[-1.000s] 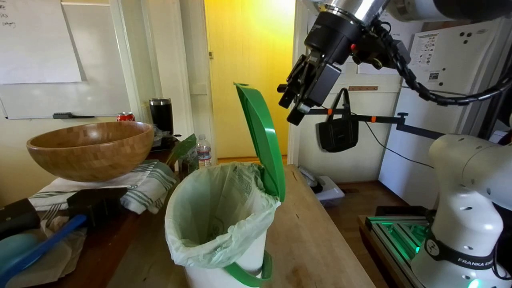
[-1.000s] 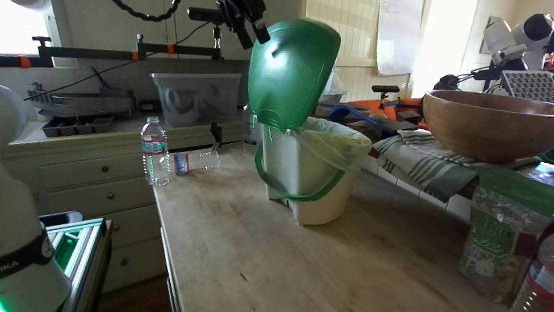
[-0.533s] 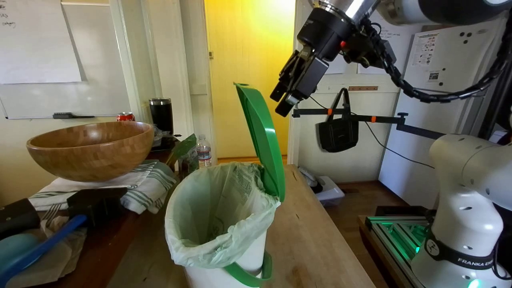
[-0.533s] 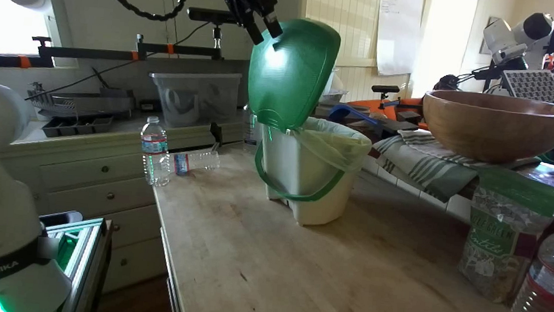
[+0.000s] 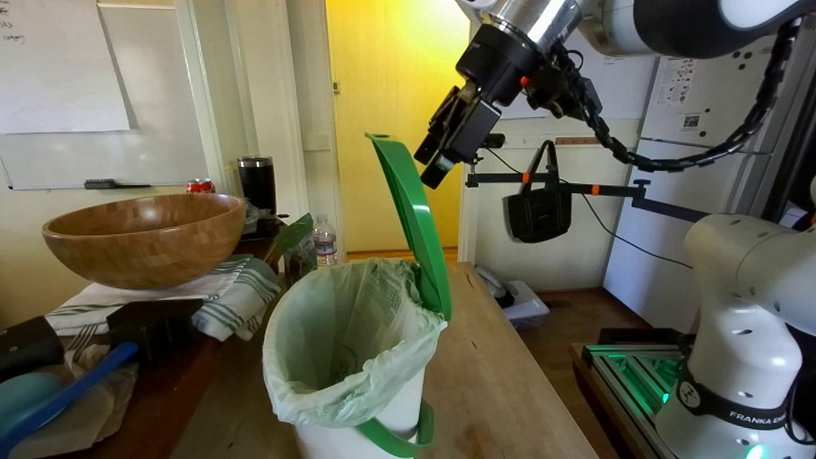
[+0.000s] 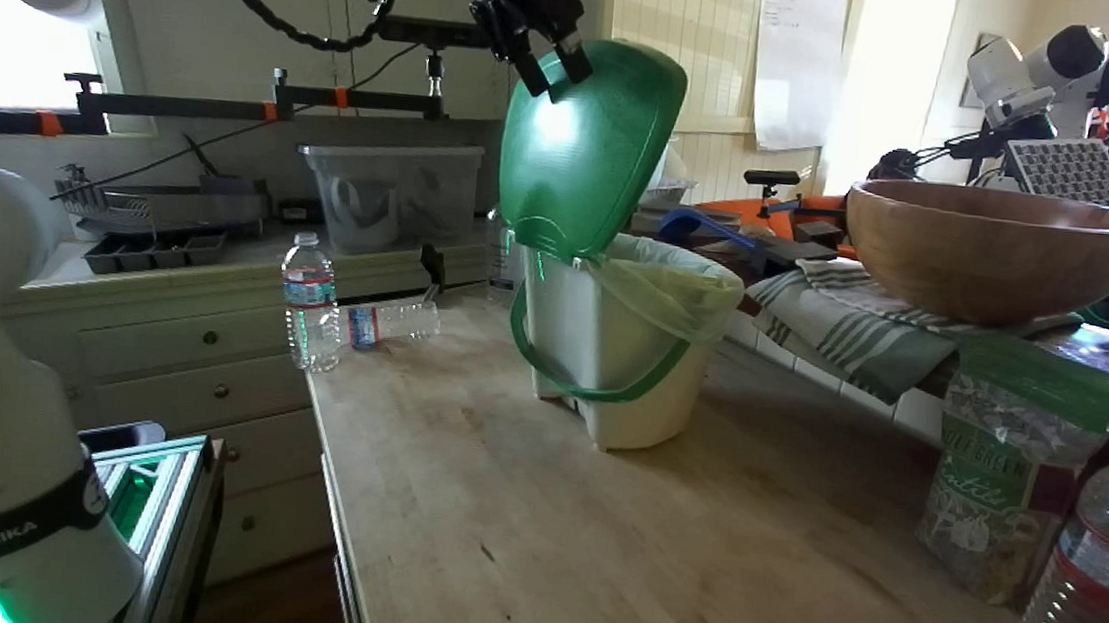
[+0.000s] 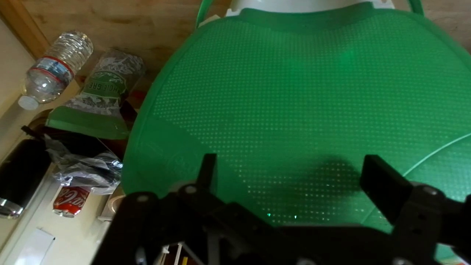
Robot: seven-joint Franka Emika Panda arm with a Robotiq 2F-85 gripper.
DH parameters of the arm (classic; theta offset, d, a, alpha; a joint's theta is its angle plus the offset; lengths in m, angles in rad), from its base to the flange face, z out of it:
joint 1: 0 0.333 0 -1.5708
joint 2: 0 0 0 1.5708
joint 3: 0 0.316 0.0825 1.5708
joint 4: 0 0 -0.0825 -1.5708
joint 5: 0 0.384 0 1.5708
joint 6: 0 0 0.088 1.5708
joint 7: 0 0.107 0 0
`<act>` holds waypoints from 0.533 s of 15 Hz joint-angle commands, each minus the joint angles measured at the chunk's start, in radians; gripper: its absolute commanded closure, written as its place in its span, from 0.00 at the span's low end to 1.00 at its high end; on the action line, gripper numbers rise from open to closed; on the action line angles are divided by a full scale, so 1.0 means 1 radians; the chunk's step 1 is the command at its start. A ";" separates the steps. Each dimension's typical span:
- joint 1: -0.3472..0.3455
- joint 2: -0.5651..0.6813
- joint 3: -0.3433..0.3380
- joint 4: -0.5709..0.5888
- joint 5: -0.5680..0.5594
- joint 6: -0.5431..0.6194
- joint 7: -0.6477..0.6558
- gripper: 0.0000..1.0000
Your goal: Close the bin
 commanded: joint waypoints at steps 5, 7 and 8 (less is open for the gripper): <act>0.013 0.056 -0.026 -0.016 0.001 0.077 -0.041 0.00; 0.010 0.068 -0.023 -0.015 -0.003 0.077 -0.039 0.00; 0.011 0.072 -0.023 -0.015 -0.002 0.079 -0.041 0.00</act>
